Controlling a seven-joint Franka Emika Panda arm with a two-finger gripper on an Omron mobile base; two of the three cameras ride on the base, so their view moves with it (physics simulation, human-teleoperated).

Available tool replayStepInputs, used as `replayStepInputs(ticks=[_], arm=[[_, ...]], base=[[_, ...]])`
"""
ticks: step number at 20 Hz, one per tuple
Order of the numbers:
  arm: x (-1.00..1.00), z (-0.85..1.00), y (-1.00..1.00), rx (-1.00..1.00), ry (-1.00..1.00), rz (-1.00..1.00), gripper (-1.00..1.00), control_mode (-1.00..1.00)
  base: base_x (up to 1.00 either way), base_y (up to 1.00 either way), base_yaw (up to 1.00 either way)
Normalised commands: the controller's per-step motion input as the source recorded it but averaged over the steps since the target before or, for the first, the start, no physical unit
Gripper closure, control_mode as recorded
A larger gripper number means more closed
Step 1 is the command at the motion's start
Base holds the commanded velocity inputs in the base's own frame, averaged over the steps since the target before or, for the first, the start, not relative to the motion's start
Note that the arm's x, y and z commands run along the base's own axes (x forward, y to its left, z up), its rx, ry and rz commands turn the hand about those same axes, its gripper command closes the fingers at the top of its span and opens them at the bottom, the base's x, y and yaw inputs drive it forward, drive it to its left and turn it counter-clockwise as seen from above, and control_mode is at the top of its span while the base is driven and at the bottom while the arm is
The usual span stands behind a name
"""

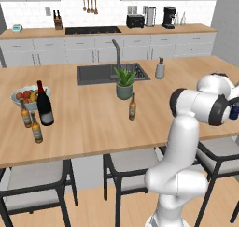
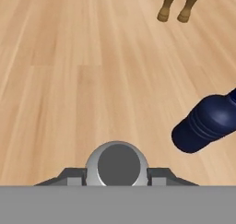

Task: Move the plastic bottles in the middle to the plastics group, and the glass bottles in the middle to the glass group.

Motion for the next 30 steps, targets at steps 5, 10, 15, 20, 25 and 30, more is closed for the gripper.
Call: replayStepInputs(ticks=[5, 10, 15, 20, 25, 30], arm=[[0.24, 0.0, -0.09, 0.0, 0.0, 0.0, 1.0, -1.0], [0.01, 0.0, -0.32, 0.0, 0.0, -0.02, 1.0, -1.0], [0.0, -0.12, -0.09, 0.0, 0.0, -0.01, 1.0, -1.0], [0.01, -0.36, 0.0, 0.0, 0.0, 0.0, 1.0, -1.0], [0.0, -0.23, 0.0, 0.0, 0.0, 0.0, 1.0, -1.0], [0.08, -0.1, -0.01, 0.0, 0.0, 0.0, 1.0, -1.0]], base=[[0.0, 0.0, 0.0], [0.0, 0.0, 0.0], [0.0, 0.0, 0.0], [0.0, 0.0, 0.0], [0.0, 0.0, 0.0], [0.0, 0.0, 0.0]])
